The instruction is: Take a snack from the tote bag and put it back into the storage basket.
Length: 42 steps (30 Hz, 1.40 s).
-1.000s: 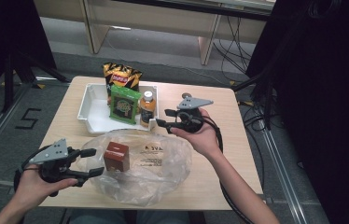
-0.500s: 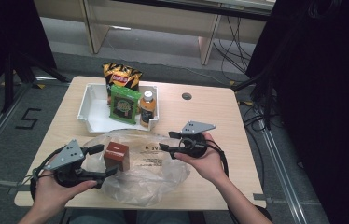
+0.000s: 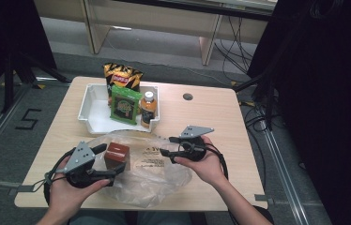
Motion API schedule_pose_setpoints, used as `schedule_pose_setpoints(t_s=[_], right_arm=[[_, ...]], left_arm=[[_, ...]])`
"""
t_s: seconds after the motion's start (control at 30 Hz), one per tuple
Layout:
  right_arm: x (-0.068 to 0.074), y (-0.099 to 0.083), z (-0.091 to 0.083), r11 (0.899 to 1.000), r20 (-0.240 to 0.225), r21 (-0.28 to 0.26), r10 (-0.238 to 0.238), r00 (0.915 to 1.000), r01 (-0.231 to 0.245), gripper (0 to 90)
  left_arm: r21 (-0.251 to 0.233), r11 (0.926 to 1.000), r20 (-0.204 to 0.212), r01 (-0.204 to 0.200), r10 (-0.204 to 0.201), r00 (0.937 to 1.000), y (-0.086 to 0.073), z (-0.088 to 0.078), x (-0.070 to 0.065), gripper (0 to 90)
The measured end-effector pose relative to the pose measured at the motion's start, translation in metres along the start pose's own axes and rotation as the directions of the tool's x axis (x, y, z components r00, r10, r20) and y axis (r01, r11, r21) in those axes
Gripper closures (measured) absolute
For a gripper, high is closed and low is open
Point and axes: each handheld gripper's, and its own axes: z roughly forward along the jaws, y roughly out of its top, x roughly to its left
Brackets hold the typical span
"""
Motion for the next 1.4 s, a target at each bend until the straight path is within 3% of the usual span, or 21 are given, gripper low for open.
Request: schedule_pose_setpoints(t_s=[0.2, 0.33, 0.43, 0.53, 0.73, 0.9, 1.0, 1.1, 1.27, 1.4], right_arm=[[0.001, 0.000, 0.002, 1.000, 0.001, -0.002, 0.016, 0.9999, -0.016, 40.3], [-0.001, -0.002, 0.003, 1.000, -0.008, -0.001, -0.001, 1.0000, 0.001, 40.1], [-0.001, -0.003, 0.003, 1.000, -0.005, 0.008, 0.018, 0.9998, -0.018, 40.0], [-0.002, -0.005, 0.003, 1.000, -0.001, 0.019, 0.019, 0.9998, -0.019, 40.0], [-0.003, -0.007, 0.004, 1.000, -0.009, 0.011, 0.022, 0.9997, -0.022, 39.9], [-0.003, -0.009, 0.003, 1.000, -0.005, 0.006, 0.021, 0.9998, -0.021, 39.9], [-0.002, -0.009, 0.002, 0.999, -0.003, 0.008, 0.045, 0.9990, -0.045, 39.9], [-0.003, -0.009, 0.003, 1.000, -0.002, 0.003, 0.020, 0.9998, -0.020, 39.8], [-0.001, -0.009, 0.003, 0.999, -0.005, 0.021, 0.042, 0.9991, -0.041, 39.7], [-0.002, -0.009, 0.003, 0.999, -0.016, 0.021, 0.029, 0.9994, -0.029, 39.7]], left_arm=[[0.013, 0.9999, -0.013, -0.005, 0.005, 0.9999, -0.001, 0.008, -0.006, 12.4], [0.025, 0.9996, -0.030, -0.010, 0.011, 0.9995, -0.004, 0.014, -0.008, 13.8], [0.039, 0.9991, -0.044, -0.013, 0.015, 0.9989, -0.005, 0.018, -0.008, 14.4], [0.037, 0.9993, -0.058, -0.010, 0.012, 0.9983, -0.006, 0.021, -0.006, 19.0], [0.018, 0.9998, -0.052, 0.007, -0.006, 0.9986, -0.008, 0.018, -0.002, 22.4], [0.005, 0.9998, -0.022, 0.018, -0.018, 0.9996, -0.011, 0.014, 0.005, 22.6], [0.001, 0.9993, -0.024, 0.037, -0.037, 0.9990, -0.011, 0.013, 0.006, 21.5], [-0.011, 0.9992, -0.054, 0.038, -0.039, 0.9978, -0.010, 0.014, 0.004, 15.4], [-0.012, 0.9996, -0.089, 0.025, -0.026, 0.9957, -0.006, 0.016, -0.003, 11.6], [-0.018, 0.9996, -0.119, 0.020, -0.022, 0.9926, -0.004, 0.016, -0.006, 11.5]])
